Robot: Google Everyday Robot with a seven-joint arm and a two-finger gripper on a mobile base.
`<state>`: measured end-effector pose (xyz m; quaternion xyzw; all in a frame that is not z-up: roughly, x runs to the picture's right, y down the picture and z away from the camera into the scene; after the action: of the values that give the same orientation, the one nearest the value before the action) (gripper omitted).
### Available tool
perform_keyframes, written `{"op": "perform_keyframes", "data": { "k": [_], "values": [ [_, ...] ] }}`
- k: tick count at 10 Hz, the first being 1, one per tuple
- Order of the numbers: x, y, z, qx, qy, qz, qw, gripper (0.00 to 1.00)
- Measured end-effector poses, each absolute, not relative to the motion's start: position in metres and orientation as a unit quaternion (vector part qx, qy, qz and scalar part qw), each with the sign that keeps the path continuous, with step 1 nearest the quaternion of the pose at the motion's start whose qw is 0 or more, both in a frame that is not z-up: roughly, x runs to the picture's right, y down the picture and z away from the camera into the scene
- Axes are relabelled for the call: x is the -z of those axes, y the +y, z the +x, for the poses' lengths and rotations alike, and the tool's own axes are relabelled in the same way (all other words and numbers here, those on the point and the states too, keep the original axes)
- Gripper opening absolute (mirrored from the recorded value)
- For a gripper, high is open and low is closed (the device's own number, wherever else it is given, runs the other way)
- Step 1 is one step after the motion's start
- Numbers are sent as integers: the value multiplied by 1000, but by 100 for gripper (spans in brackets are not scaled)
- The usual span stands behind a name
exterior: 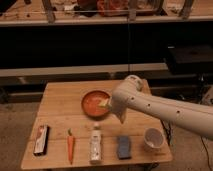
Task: Place the bottle in the ceramic bowl
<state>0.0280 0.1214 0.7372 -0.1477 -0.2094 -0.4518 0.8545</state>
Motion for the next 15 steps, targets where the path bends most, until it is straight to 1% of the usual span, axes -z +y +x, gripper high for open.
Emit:
{"op": "perform_keyframes", "data": {
  "k": [8, 15],
  "values": [
    [-744, 145, 7, 521, -242, -140, 807, 80],
    [-751, 165, -8, 591, -270, -131, 749, 80]
  ]
}}
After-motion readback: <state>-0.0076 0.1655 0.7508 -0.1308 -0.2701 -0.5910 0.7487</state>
